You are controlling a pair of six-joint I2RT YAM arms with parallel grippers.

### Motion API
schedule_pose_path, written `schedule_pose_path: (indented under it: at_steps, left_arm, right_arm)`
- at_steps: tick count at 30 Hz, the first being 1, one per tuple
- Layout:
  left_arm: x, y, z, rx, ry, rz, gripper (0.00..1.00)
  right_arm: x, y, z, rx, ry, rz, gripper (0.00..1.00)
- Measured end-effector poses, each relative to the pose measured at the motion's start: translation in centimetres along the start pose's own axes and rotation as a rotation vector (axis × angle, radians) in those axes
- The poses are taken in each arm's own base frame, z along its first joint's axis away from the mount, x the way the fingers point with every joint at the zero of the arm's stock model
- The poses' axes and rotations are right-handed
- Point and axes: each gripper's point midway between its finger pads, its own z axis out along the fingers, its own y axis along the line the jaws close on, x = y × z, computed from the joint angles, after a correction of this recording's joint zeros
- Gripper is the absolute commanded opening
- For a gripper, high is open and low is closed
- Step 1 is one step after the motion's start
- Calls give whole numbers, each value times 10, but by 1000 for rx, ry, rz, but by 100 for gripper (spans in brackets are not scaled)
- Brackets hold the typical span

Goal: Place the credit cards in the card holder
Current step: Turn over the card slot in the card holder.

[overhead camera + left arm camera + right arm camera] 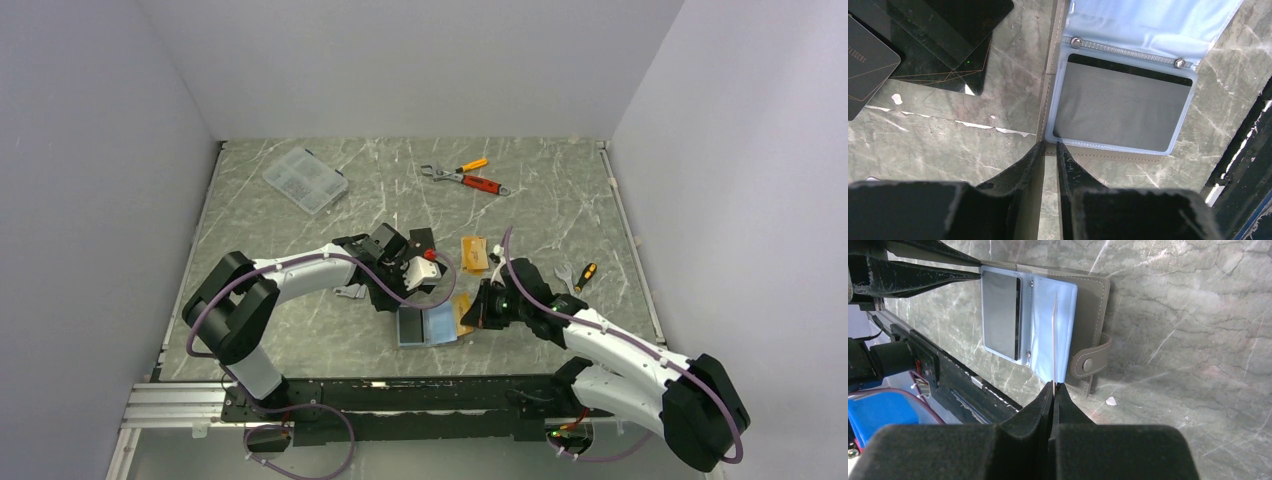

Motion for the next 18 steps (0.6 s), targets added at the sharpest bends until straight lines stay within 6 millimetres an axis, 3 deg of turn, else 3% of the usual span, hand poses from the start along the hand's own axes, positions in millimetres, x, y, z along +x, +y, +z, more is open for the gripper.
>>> schedule_pose_path:
  at_steps: [18]
  left_arm:
    - [1, 0, 0, 1, 5, 2, 17]
  right_arm:
    - [21, -18, 16, 61, 101, 29, 0]
